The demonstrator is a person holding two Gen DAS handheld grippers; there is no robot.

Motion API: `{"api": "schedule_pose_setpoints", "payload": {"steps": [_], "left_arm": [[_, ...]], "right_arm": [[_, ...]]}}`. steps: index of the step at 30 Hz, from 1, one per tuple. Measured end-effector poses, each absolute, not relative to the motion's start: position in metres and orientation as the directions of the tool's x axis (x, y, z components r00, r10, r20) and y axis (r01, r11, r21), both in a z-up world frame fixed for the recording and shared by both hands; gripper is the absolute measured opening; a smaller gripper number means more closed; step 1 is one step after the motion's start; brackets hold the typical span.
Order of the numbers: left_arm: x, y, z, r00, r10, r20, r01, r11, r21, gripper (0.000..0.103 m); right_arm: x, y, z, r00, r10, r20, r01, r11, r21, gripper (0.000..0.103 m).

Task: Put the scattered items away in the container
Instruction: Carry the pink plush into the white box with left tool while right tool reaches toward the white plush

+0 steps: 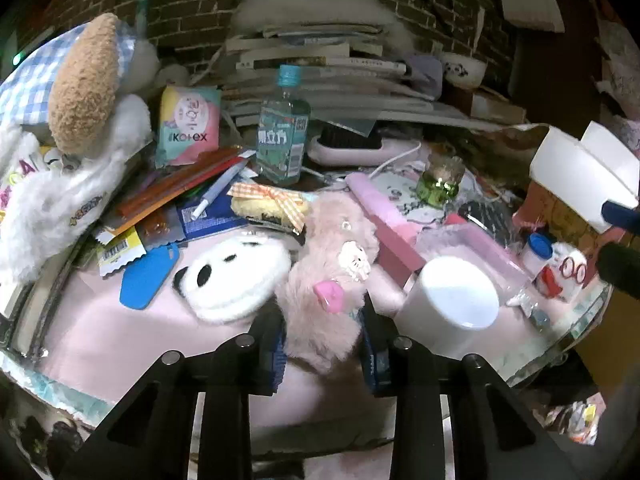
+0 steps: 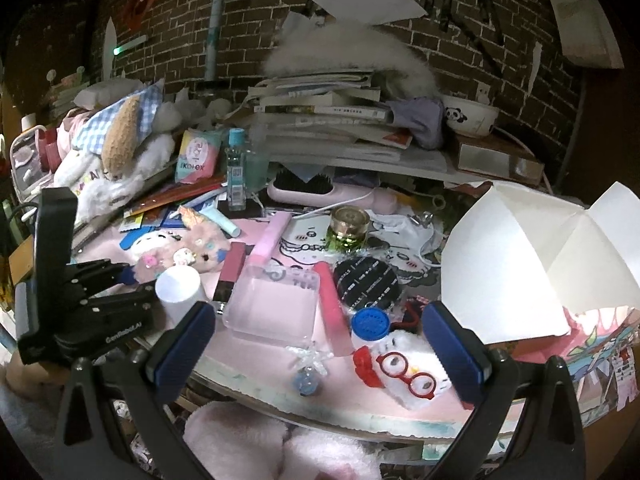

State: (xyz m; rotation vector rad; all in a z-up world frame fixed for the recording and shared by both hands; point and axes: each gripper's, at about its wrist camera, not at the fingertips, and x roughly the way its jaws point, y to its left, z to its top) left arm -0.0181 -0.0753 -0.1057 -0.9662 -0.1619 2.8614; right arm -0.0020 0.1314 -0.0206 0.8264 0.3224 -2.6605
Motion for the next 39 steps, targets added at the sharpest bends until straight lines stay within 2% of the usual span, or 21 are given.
{"api": "schedule_pose_setpoints", "payload": {"steps": [6,16,18,21,26,30,34,39], "left_arm": [[-0.016,-0.074,-0.098,-0.809,0.146,-0.57,-0.075,-0.986,-0.146,0.021],[-0.017,-0.068,-0.044,-0.858,0.128,-0.498,-0.075,-0.989,-0.126,0.021],[-0.018,-0.062,-0.032,-0.862,0.146,-0.486,-0.094,-0.987,-0.132,0.021],[-0.018,-0.046,-0.013,-0.863,0.201,-0.464,-0.155,-0.979,-0.136,0.021],[-0.031,-0.012,0.018,-0.833,0.315,-0.456,-0.274,-0.949,-0.155,0.021],[-0.045,0.033,0.043,-0.756,0.459,-0.468,-0.444,-0.884,-0.15,0.021],[-0.061,0.08,0.062,-0.667,0.545,-0.508,-0.562,-0.815,-0.137,0.021],[-0.081,0.141,0.073,-0.552,0.572,-0.607,-0.655,-0.748,-0.108,0.021]], "right_arm": [[-0.006,0.131,-0.026,-0.776,-0.235,-0.586,0.367,-0.923,-0.116,0.103],[-0.014,0.126,-0.039,-0.814,-0.197,-0.546,0.328,-0.932,-0.154,0.103],[-0.019,0.126,-0.045,-0.804,-0.215,-0.555,0.351,-0.924,-0.15,0.103],[-0.023,0.136,-0.049,-0.783,-0.296,-0.547,0.386,-0.921,-0.055,0.103],[-0.031,0.149,-0.053,-0.77,-0.322,-0.55,0.374,-0.927,0.018,0.103],[-0.035,0.154,-0.056,-0.767,-0.342,-0.543,0.381,-0.924,0.043,0.103],[-0.037,0.153,-0.063,-0.766,-0.342,-0.544,0.392,-0.92,0.026,0.103],[-0.037,0.156,-0.065,-0.757,-0.37,-0.538,0.415,-0.909,0.042,0.103]]}}
